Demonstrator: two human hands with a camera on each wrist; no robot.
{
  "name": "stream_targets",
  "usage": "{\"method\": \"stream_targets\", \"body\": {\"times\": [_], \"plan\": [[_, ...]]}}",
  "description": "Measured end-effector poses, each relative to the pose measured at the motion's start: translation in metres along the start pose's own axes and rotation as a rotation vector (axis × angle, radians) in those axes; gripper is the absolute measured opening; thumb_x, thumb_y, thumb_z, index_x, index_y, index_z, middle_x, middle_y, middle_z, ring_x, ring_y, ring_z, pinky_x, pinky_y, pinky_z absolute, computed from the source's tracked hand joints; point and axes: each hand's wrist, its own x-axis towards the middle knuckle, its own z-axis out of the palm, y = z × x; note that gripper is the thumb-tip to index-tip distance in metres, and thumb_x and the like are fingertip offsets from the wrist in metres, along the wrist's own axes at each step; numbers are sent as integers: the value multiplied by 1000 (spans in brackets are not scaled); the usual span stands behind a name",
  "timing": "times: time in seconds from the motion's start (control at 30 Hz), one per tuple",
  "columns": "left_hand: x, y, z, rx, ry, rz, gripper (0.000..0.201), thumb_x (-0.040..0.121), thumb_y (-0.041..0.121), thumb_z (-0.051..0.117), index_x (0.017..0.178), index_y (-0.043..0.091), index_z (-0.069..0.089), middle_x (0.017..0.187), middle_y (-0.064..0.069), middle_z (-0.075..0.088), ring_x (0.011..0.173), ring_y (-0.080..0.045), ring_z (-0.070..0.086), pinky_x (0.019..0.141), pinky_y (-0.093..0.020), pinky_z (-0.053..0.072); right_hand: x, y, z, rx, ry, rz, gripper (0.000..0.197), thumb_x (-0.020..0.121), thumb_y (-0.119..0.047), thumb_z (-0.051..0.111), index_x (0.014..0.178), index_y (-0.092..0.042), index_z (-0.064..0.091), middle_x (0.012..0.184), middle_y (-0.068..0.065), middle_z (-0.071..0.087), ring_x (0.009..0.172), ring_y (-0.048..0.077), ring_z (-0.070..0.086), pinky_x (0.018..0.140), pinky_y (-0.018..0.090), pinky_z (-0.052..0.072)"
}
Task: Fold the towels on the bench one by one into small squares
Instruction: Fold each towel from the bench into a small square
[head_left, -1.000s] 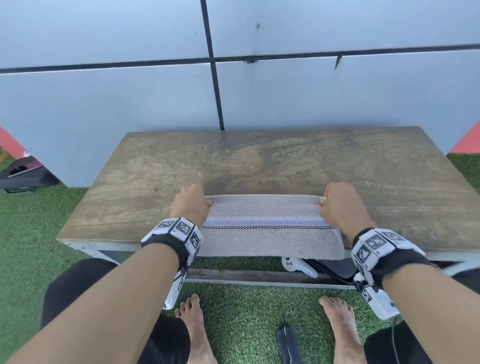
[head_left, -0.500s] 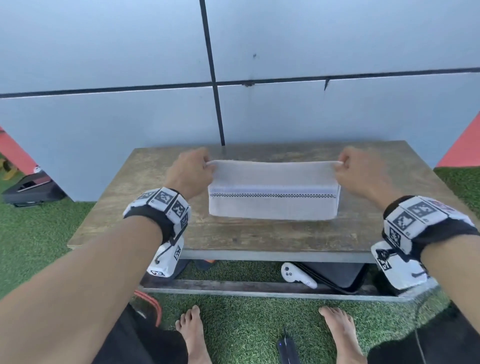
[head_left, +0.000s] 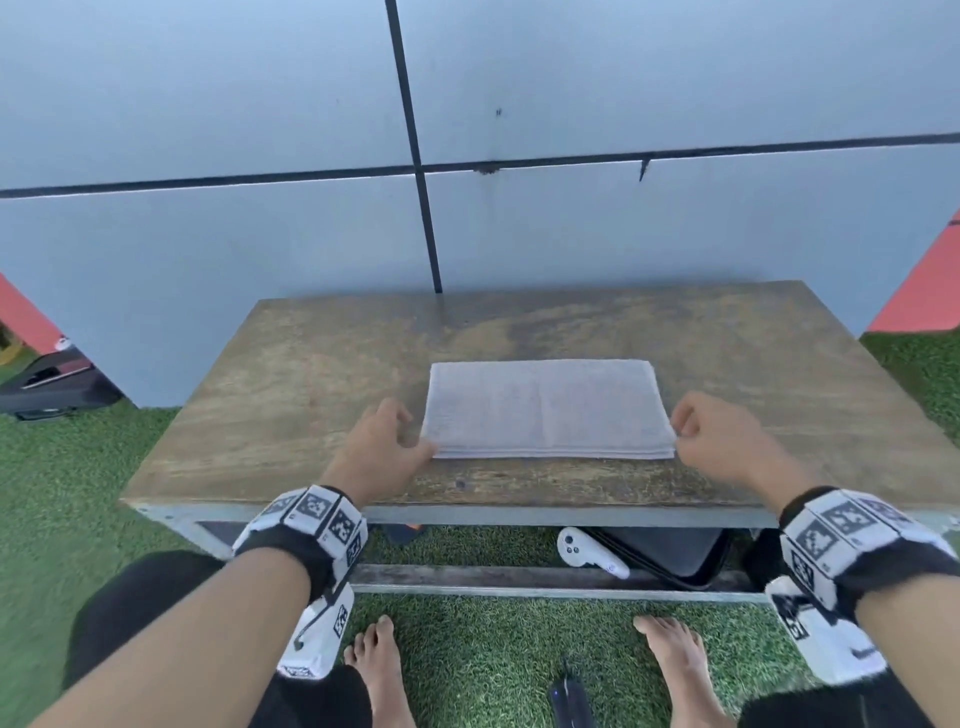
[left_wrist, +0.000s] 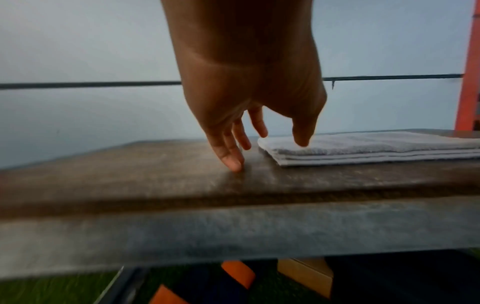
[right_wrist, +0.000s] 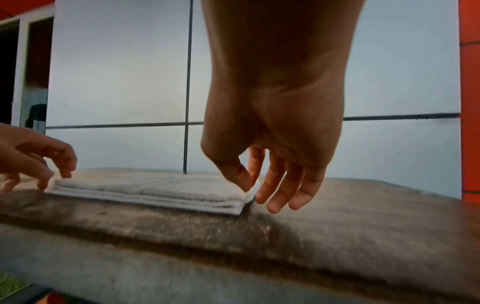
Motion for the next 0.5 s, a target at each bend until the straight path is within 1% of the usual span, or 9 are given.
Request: {"method": "stream_targets", "body": {"times": [0.07, 0.1, 0.17, 0.2, 0.23, 0.27, 0.37, 0.43, 0.5], "plan": [[0, -1, 8, 17, 39, -63, 32, 91, 50, 62, 101, 21, 55, 101, 2, 61, 92, -18, 59, 82, -36, 52, -1, -1, 11, 48, 75, 30, 10, 92, -26, 55, 99, -20, 53, 93, 1, 60, 86, 23, 59, 77, 39, 52], [0, 2, 10, 44, 50, -74, 31, 92, 50, 60, 92, 19, 58, 91, 2, 63, 86, -18, 59, 79, -37, 53, -1, -2, 14, 47, 104, 31, 15, 94, -30, 54, 94, -15, 54, 87, 3, 60, 81, 24, 58, 70, 37, 49], [0, 10, 10, 78, 62, -90, 37, 95, 47, 58, 74, 16, 56, 67, 2, 58, 65, -18, 55, 61, -31, 48, 0, -7, 20, 26, 133, 36, 29, 98, -34, 52, 82, -10, 52, 73, 5, 57, 66, 24, 54, 60, 35, 43], [0, 14, 10, 80, 67, -102, 39, 95, 45, 57, 70, 16, 53, 61, 1, 54, 57, -18, 50, 55, -29, 43, 0, -9, 21, 28, 144, 47, 31, 98, -35, 51, 79, -10, 51, 72, 5, 57, 64, 23, 54, 60, 35, 43], [0, 16, 10, 64, 67, -116, 38, 96, 43, 58, 69, 15, 52, 61, 0, 55, 54, -18, 49, 53, -29, 42, 1, -10, 22, 38, 159, 56, 29, 98, -34, 51, 80, -11, 52, 75, 5, 58, 67, 23, 56, 62, 36, 46], [2, 16, 11, 39, 69, -138, 38, 96, 40, 58, 70, 13, 54, 62, 0, 59, 55, -19, 52, 54, -30, 46, 0, -10, 23, 53, 176, 66, 24, 97, -31, 51, 83, -12, 53, 80, 6, 60, 72, 24, 58, 65, 38, 50], [4, 15, 11, -62, 107, -170, 27, 94, 30, 59, 74, 12, 60, 68, -3, 66, 59, -19, 59, 65, -39, 60, -1, -13, 20, 98, 229, 67, 13, 94, -19, 51, 85, -9, 56, 86, 9, 62, 80, 28, 60, 72, 44, 54], [3, 14, 10, -99, 140, -173, 22, 92, 25, 59, 74, 14, 61, 67, -3, 65, 58, -19, 60, 66, -42, 62, -2, -14, 17, 103, 248, 65, 12, 93, -16, 50, 84, -9, 55, 86, 10, 62, 81, 28, 60, 69, 41, 51], [3, 15, 9, -102, 147, -190, 22, 91, 27, 59, 73, 15, 61, 66, -2, 66, 56, -19, 59, 64, -40, 61, -4, -14, 14, 114, 249, 61, 11, 92, -17, 49, 84, -11, 54, 85, 8, 61, 80, 27, 59, 67, 39, 50]]}}
